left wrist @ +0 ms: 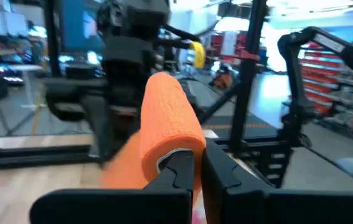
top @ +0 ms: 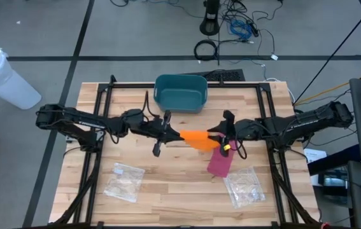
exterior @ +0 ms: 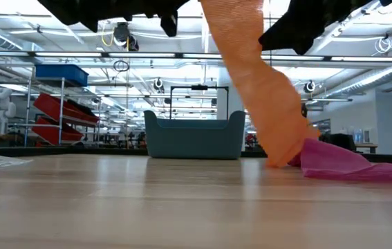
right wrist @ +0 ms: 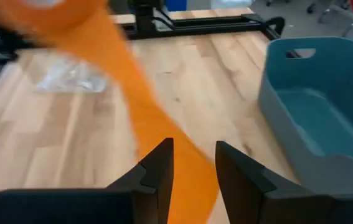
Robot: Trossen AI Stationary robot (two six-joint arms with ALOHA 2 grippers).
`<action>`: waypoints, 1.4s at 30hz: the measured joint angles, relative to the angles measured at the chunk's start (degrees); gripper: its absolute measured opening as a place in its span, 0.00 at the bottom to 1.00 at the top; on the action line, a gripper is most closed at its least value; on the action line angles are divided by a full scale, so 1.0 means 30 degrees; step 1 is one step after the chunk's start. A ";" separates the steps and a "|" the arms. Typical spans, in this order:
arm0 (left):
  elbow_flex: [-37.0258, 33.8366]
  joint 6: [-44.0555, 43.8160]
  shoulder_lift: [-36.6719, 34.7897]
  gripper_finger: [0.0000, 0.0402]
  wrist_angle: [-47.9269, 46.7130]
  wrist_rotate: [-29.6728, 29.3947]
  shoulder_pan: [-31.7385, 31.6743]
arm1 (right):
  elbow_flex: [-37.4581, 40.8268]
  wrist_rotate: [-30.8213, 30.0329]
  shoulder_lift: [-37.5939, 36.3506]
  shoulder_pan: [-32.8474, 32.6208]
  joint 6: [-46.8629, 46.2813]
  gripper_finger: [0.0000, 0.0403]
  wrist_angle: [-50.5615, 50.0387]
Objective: Roll bandage
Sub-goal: Roll the orange bandage
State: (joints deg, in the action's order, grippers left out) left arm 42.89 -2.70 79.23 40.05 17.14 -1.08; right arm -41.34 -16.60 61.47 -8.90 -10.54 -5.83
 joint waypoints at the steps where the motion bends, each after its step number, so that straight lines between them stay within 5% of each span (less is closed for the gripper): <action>1: 0.0000 0.0070 -0.0073 0.01 -0.0016 -0.0157 -0.0007 | 0.0221 0.0005 0.0000 -0.0165 -0.0164 0.26 0.0411; 9: 0.0000 0.0154 -0.0149 0.01 -0.0009 -0.0238 0.0000 | 0.5208 0.0082 0.1043 -0.0995 -0.0246 0.26 1.2179; 16: 0.0000 0.0172 -0.0149 0.01 0.0033 -0.0921 -0.0008 | 0.7323 0.0154 0.4562 -0.1043 -0.0482 0.26 2.0466; 22: 0.0000 0.0503 -0.0149 0.01 -0.0137 -0.1029 -0.0168 | 0.6509 0.0167 0.7257 -0.1072 0.0051 0.24 2.0942; 28: 0.0000 0.0503 -0.0149 0.01 -0.0152 -0.1055 -0.0146 | 0.6234 0.0150 0.8413 -0.1014 0.2351 0.02 2.0895; 42: 0.0000 0.0103 -0.0135 0.01 -0.1932 -0.0177 0.0858 | 0.6227 -0.1464 0.6906 0.1409 0.9165 0.00 2.1123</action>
State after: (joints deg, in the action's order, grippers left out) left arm 42.89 -2.39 78.83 34.25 16.61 1.49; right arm -22.65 -20.99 82.19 -4.68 16.96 57.53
